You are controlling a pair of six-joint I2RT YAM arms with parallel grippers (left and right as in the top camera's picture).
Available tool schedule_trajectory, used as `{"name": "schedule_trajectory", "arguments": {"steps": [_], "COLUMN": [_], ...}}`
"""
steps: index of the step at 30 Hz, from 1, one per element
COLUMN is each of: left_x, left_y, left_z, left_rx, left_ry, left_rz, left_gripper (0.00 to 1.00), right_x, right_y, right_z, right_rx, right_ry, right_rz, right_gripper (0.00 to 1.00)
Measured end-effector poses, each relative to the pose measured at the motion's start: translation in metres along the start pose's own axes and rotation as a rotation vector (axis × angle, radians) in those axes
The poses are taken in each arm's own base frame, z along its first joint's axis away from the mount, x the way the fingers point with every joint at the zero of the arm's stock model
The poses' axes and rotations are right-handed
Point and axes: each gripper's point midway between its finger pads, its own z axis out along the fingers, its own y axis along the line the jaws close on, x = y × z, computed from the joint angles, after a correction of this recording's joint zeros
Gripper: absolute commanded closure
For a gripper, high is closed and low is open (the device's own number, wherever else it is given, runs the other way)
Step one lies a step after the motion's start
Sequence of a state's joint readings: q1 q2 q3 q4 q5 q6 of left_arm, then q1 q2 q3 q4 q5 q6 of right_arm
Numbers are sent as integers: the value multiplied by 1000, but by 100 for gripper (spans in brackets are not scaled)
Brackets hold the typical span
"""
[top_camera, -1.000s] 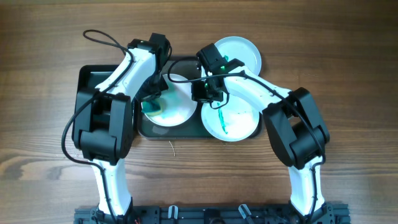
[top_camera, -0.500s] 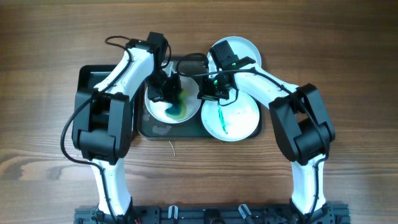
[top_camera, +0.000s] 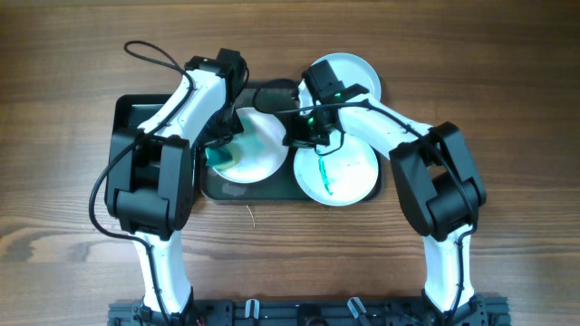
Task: Clean dirty plates on tray and stack at the side
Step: 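Scrub the left white plate with the sponge while right gripper holds it, then lift the scrubbed plate with the right gripper and place it right of tray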
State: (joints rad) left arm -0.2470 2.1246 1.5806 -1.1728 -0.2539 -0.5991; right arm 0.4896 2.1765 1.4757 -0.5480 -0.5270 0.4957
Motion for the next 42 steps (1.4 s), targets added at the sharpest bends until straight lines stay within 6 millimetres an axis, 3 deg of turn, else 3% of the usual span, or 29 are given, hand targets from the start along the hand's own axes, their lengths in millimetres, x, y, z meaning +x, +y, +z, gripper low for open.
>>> {"name": "schedule_trajectory", "arguments": {"steps": [3,9,16,20,22,28,30,32,35,38,42], "left_x": [7,36,29,12,-15,-59,-62,-61,-58,-59,-58], "left_y": [-4,-61,-87,-65,-40,29,47,52,53,53,53], "left_z": [0,-16,-29,-36,-47,-98,-119,-127,-128,-128,-128], "left_rx": [28,415,587,557,525,533,543,547,544,542,542], "left_ry": [37,198,171,183,150,29,-25,-44,-36,-37,-36], "left_rz": [20,255,320,232,143,-25,-53,-56,-55,-55,-55], "left_gripper": [96,96,96,96,96,96,96,96,96,96,96], "right_x": [2,-2,-3,-4,-3,9,8,4,-6,-7,-3], "right_y": [1,-7,-8,-9,-8,-1,10,22,45,55,59], "right_z": [1,-3,-2,-2,0,-7,-22,-41,-91,-131,-156], "right_rx": [1,12,19,29,42,190,246,287,377,499,677], "right_ry": [4,-4,-8,-14,-17,-52,-108,-176,-338,-468,-572], "right_rz": [-3,15,15,12,5,-55,-98,-138,-202,-262,-344], "right_gripper": [96,96,96,95,96,96,96,96,96,96,96]}}
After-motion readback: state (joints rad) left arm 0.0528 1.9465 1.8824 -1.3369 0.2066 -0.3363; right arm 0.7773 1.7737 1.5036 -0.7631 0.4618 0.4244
